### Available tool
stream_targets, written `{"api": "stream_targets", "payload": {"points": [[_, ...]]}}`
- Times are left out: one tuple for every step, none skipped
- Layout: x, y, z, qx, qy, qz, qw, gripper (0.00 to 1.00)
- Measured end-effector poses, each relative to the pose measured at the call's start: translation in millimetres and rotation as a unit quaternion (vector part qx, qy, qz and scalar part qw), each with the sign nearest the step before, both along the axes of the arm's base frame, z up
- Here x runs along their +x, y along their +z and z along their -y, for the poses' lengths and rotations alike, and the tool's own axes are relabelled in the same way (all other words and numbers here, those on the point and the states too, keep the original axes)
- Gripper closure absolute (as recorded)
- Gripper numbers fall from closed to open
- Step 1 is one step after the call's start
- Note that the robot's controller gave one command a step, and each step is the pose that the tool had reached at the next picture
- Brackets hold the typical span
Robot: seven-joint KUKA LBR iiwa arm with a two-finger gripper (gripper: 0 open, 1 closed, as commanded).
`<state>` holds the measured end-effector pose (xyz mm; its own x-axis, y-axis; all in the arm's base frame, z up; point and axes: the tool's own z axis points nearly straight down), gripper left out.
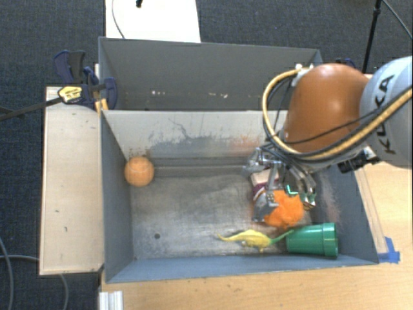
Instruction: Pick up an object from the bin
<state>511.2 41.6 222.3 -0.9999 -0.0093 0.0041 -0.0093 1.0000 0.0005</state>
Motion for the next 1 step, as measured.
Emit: {"api": "stream_targets", "payload": {"points": [[1.5,3.1,0.2,0.0,-0.001,0.0035,1.0,0.0]]}}
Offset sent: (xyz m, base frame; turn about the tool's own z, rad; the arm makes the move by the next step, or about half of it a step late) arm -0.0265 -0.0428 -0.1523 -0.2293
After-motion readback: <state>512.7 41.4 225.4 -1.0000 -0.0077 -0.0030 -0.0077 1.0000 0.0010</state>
